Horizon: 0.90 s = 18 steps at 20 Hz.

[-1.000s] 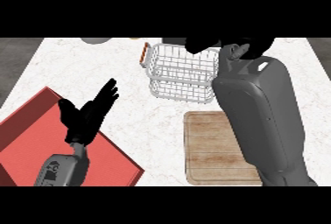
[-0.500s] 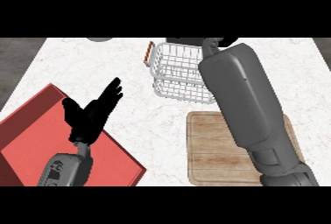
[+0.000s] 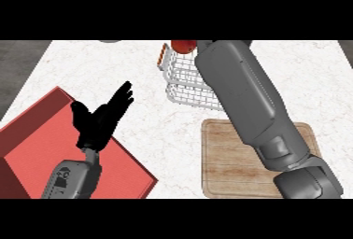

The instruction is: Pick the pear from the cutting board and place it in the tiered basket

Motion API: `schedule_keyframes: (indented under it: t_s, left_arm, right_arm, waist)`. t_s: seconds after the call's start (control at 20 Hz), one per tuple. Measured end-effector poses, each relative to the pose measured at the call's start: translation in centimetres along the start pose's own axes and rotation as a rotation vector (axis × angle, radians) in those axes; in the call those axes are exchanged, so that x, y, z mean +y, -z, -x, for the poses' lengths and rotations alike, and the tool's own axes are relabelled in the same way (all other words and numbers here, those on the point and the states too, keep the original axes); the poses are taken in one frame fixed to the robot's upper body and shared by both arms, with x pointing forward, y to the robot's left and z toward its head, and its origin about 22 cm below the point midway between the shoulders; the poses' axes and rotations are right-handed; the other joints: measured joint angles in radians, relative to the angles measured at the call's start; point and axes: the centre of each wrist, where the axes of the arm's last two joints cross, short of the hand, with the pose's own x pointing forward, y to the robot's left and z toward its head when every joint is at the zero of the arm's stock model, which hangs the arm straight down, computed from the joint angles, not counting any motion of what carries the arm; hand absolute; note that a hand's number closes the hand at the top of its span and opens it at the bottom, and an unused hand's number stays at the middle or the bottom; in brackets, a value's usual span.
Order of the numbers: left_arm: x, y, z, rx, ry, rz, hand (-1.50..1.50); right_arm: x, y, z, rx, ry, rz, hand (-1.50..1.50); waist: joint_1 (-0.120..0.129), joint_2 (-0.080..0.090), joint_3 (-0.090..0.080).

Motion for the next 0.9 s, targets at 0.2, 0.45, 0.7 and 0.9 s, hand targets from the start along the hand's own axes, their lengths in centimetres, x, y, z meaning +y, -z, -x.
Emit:
schedule_keyframes:
  t_s: [0.2,0.45,0.7,0.9]
  left_arm:
    - [0.4,-0.2,0.2,0.003,-0.002,-0.013,0.00]
    - [1.1,-1.0,1.2,0.013,-0.008,-0.043,0.00]
    - [2.8,-1.7,1.0,0.031,-0.021,-0.085,0.00]
    - [3.3,-2.2,1.4,0.044,-0.024,-0.116,0.00]
  right_arm:
    - [0.9,0.2,-0.2,-0.050,0.025,0.096,-1.50]
    - [0.2,1.1,-0.4,-0.004,0.102,0.215,-1.50]
    - [-1.7,1.8,1.6,0.083,0.118,0.274,-1.50]
    - [-4.6,1.6,4.1,0.109,0.104,0.255,-1.50]
  waist:
    - [-0.009,-0.004,0.000]
    - [-0.042,-0.015,0.000]
    - [-0.082,-0.029,0.000]
    - [-0.118,-0.041,0.001]
